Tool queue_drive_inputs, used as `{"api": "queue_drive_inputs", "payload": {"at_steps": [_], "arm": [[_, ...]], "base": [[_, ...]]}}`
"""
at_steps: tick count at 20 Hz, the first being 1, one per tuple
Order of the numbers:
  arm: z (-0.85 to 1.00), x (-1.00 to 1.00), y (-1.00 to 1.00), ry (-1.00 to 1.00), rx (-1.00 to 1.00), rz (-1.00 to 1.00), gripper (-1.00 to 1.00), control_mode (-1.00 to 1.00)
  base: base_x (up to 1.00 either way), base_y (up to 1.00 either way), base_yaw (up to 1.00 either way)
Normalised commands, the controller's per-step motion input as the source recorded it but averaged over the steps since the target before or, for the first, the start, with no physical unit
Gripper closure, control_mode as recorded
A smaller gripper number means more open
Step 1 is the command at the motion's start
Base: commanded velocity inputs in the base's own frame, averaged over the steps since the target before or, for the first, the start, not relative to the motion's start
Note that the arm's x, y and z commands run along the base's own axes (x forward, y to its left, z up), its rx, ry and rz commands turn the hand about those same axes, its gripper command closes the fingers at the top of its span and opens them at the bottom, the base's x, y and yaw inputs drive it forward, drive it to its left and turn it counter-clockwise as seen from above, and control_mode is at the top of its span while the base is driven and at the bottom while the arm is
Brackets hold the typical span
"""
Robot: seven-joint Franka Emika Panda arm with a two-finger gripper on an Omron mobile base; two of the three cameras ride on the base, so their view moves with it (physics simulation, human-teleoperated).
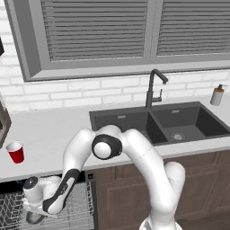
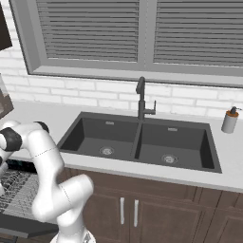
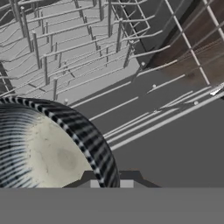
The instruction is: Pick up the cup and bowl from the counter, place them in the dishwasher, and close the dishwasher door.
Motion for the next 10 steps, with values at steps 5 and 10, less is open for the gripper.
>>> {"api": "queue_drive_inputs", "payload": {"at_steps": [5,10], "arm": [[0.0,-0.01,0.0,-0.06,0.0,-0.07,1.0,-1.0],[0.0,0.23,0.0,-0.07,0.0,-0.19,1.0,-1.0]], "base": [[0.0,0.0,0.0],[0.0,0.0,0.0]]}}
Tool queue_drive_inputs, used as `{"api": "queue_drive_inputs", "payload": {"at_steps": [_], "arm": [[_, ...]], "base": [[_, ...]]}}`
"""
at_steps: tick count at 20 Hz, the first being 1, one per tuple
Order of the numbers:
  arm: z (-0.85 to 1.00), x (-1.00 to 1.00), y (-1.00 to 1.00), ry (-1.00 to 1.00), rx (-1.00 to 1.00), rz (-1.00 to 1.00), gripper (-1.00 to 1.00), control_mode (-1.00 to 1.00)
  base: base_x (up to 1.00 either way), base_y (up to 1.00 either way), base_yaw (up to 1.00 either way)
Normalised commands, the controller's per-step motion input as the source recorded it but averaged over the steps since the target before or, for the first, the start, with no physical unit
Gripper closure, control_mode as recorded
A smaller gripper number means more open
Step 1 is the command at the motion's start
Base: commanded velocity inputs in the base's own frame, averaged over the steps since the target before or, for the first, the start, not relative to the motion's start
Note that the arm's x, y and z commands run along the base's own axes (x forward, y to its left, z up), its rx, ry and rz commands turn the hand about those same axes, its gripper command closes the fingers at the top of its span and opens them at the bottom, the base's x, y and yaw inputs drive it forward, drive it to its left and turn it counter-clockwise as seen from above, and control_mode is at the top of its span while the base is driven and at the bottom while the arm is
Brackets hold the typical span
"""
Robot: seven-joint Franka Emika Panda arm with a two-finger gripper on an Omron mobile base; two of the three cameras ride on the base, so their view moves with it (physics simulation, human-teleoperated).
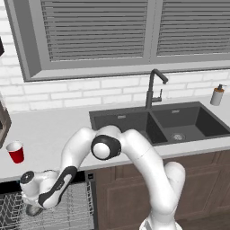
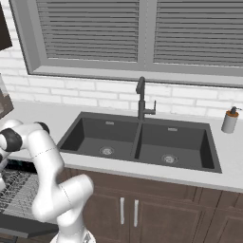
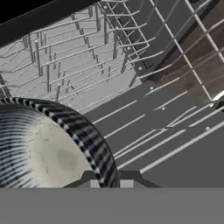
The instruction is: Pick up the cup and bowl from the counter, place them in the dishwasher, and close the dishwasher door.
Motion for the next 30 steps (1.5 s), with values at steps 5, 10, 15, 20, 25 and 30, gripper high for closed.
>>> {"api": "queue_drive_inputs", "payload": {"at_steps": [5,10,15,20,25,30], "arm": [[-0.37,0.08,0.04,-0.03,-0.02,-0.18,1.0,-1.0],[-0.7,0.0,0.17,-0.01,-0.08,-0.14,1.0,-1.0],[-0.47,0.0,0.09,-0.04,-0.04,-0.11,1.0,-1.0],[-0.29,-0.02,0.18,0.0,-0.04,-0.02,1.0,-1.0],[-0.11,0.0,0.12,0.0,-0.03,0.0,1.0,-1.0],[0.0,0.0,0.01,0.0,0.0,0.0,-1.0,-1.0]], "base": [[0.0,0.0,0.0],[0.0,0.0,0.0],[0.0,0.0,0.0],[0.0,0.0,0.0],[0.0,0.0,0.0],[0.0,0.0,0.0]]}}
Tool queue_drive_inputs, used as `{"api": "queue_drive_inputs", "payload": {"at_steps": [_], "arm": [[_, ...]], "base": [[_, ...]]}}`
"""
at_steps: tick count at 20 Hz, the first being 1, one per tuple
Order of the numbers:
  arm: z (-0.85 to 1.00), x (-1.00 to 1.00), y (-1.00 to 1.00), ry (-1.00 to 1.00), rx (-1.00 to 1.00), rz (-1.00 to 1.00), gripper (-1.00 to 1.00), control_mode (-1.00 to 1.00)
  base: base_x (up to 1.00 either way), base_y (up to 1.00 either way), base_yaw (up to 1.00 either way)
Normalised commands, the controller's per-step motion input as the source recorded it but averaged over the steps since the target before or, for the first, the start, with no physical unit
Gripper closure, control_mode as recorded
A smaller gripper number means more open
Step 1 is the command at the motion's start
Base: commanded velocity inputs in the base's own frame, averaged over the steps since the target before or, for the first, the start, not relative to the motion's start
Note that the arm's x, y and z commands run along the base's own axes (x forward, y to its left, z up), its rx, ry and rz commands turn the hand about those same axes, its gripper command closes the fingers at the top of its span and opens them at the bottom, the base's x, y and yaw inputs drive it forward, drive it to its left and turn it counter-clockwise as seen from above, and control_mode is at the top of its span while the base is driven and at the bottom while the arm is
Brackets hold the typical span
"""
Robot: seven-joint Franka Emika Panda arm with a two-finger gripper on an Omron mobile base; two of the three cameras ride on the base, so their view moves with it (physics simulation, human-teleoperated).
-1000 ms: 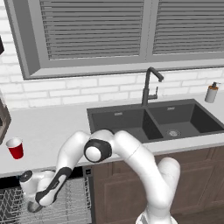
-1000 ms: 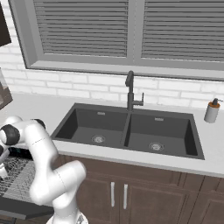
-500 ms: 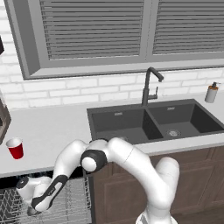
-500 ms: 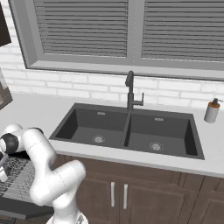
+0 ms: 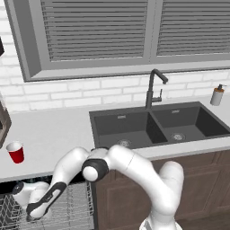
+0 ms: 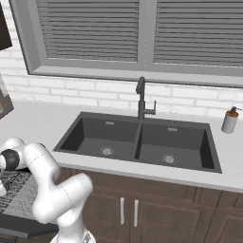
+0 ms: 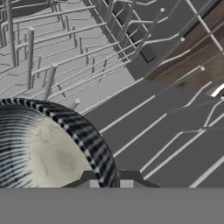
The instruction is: Pick up the cup and bowl from the counter, place them in the dishwasher, and close the dishwasher door.
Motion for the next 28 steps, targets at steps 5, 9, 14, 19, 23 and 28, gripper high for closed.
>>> {"api": "queue_drive_inputs", "payload": {"at_steps": [5,9,14,19,23,28], "arm": [[0.0,-0.04,0.0,0.0,0.0,0.0,-1.0,-1.0],[0.0,0.0,0.0,0.0,0.0,0.0,-1.0,-1.0],[0.47,0.0,-0.06,0.0,0.0,0.0,-1.0,-1.0],[0.58,-0.08,-0.28,0.0,0.0,0.0,-1.0,-1.0],[0.73,-0.31,-0.1,-0.07,0.01,0.01,-1.0,-1.0],[0.87,-0.49,-0.11,-0.16,0.07,0.04,-1.0,-1.0]], "base": [[0.0,0.0,0.0],[0.0,0.0,0.0],[0.0,0.0,0.0],[0.0,0.0,0.0],[0.0,0.0,0.0],[0.0,0.0,0.0]]}}
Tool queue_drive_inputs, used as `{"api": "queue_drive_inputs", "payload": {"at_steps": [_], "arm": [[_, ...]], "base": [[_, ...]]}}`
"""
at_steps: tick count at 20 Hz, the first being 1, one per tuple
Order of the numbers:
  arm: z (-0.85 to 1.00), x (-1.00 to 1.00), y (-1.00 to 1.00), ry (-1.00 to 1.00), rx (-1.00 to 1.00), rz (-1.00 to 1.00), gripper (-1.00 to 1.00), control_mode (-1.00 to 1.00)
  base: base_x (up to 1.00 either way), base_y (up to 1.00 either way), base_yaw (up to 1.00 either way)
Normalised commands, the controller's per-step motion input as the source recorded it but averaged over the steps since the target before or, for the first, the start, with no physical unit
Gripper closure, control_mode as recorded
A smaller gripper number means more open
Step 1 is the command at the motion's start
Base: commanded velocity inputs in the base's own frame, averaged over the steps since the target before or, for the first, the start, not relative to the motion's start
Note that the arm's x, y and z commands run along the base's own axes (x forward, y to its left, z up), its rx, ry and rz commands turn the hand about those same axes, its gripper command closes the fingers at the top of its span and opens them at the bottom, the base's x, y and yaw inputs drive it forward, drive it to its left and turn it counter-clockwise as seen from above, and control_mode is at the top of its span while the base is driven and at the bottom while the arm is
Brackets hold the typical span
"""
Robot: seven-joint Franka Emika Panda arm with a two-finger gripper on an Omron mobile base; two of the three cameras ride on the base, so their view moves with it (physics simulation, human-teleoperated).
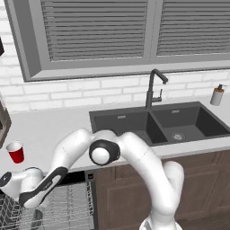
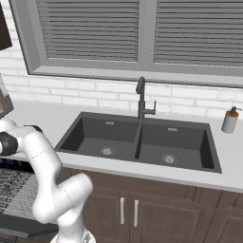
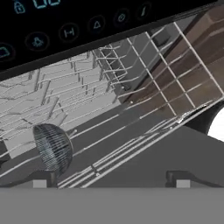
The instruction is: Pick up the cup and bowl from the counter, place them in the dishwasher, and close the dishwasher door.
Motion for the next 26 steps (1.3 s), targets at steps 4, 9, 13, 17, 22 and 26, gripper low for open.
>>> {"api": "queue_drive_inputs", "payload": {"at_steps": [4,9,13,17,22,26], "arm": [[0.81,-0.41,-0.35,-0.17,0.15,0.02,-1.0,-1.0],[0.66,-0.04,-0.6,-0.17,0.37,0.0,-1.0,-1.0],[0.66,0.06,-0.69,-0.06,0.5,0.0,-1.0,-1.0],[0.91,0.02,-0.49,0.02,0.45,0.01,-1.0,-1.0],[0.68,0.07,-0.18,0.23,0.17,0.07,-1.0,-1.0],[0.38,0.36,0.03,0.42,0.0,0.05,-1.0,-1.0]], "base": [[0.0,0.0,0.0],[0.0,0.0,0.0],[0.0,0.0,0.0],[0.0,0.0,0.0],[0.0,0.0,0.0],[0.0,0.0,0.0]]}}
